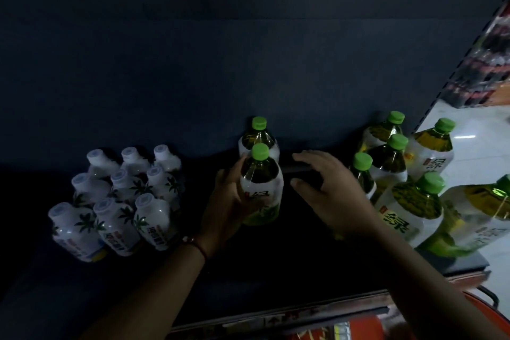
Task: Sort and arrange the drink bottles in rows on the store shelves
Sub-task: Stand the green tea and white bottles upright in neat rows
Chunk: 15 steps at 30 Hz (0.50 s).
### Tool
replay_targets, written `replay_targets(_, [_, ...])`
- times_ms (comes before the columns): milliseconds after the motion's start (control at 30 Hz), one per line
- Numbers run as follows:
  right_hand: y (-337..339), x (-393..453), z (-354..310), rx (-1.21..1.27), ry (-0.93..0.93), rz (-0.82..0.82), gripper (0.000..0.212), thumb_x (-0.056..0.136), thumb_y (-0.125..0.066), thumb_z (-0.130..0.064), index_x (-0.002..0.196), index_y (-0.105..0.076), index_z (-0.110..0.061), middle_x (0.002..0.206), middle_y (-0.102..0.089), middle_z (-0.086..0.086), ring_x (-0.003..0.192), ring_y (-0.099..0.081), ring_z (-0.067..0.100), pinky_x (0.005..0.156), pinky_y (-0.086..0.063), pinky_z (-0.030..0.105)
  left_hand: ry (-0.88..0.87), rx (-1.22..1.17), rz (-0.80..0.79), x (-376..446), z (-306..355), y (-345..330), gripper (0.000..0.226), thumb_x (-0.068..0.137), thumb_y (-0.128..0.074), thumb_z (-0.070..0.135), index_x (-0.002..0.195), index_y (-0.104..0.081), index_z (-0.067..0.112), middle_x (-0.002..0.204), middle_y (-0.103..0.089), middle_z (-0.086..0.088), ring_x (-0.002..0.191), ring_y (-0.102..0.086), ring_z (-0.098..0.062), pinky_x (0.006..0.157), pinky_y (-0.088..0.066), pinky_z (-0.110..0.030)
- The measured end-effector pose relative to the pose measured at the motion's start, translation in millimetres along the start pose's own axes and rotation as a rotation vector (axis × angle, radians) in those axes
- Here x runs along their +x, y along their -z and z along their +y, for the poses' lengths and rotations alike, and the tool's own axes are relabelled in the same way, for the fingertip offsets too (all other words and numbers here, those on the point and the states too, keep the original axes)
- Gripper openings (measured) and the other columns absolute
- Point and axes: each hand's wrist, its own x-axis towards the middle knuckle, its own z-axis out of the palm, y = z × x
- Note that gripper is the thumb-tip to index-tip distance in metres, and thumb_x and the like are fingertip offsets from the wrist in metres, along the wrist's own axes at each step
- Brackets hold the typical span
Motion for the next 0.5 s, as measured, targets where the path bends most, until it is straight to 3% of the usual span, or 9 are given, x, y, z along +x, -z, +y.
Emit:
replay_targets(67, [18.4,-3.1,9.4,-0.120,-0.008,0.111,0.043,0.092,-0.060,-0.032,0.134,-0.054,-0.028,0.143,-0.045,-0.008,0.124,-0.042,0.005,0.097,-0.038,0.021,0.047,-0.047,-0.047,2.5,-8.9,0.2,0.097,0.062,-0.087,0.048,0.144,-0.035,0.053,0.127,-0.041,0.016,0.115,-0.047,0.009,0.098,-0.047,-0.025])
replay_targets(133, [34.5,-6.0,22.3,-0.213,-0.026,0.191,0.044,0.090,-0.061,-0.031,0.134,-0.055,-0.023,0.143,-0.046,-0.001,0.130,-0.041,0.017,0.102,-0.036,0.032,0.056,-0.030,-0.038,4.2,-9.9,-0.7,0.099,0.063,-0.090,0.044,0.144,-0.033,0.055,0.124,-0.039,0.015,0.110,-0.046,0.013,0.092,-0.043,-0.016])
replay_targets(200, [43.0,-8.0,36.2,-0.269,-0.126,0.154,0.054,0.090,-0.062,-0.033,0.140,-0.048,-0.020,0.145,-0.044,0.006,0.132,-0.039,0.026,0.102,-0.036,0.037,0.048,0.016,0.000,4.8,-8.1,-3.8,0.099,0.062,-0.089,0.047,0.143,-0.032,0.057,0.123,-0.038,0.013,0.108,-0.048,0.009,0.089,-0.041,-0.014])
replay_targets(267, [43.7,-8.6,44.3,-0.193,-0.266,0.039,0.067,0.090,-0.064,-0.033,0.148,-0.032,-0.023,0.143,-0.047,0.010,0.118,-0.052,0.025,0.089,-0.045,0.034,0.027,0.018,0.024,4.1,-8.3,-8.8,0.097,0.062,-0.089,0.047,0.136,-0.029,0.066,0.120,-0.039,0.015,0.107,-0.049,0.005,0.092,-0.042,-0.018])
replay_targets(367, [38.6,-8.1,48.3,-0.121,-0.281,0.001,0.071,0.091,-0.064,-0.029,0.149,-0.023,-0.029,0.123,-0.063,0.009,0.090,-0.061,0.017,0.069,-0.050,0.029,0.025,0.010,0.017,6.3,-3.4,-16.9,0.096,0.064,-0.089,0.043,0.131,-0.026,0.072,0.124,-0.039,0.014,0.109,-0.049,0.002,0.097,-0.045,-0.026])
replay_targets(500, [40.8,-7.0,54.7,-0.022,-0.253,0.021,0.068,0.089,-0.067,-0.026,0.146,-0.029,-0.033,0.108,-0.060,-0.005,0.092,-0.061,0.013,0.074,-0.052,0.030,0.048,-0.007,0.026,11.3,-9.0,-25.3,0.100,0.063,-0.090,0.045,0.144,-0.033,0.055,0.136,-0.044,0.004,0.122,-0.052,-0.011,0.101,-0.050,-0.041])
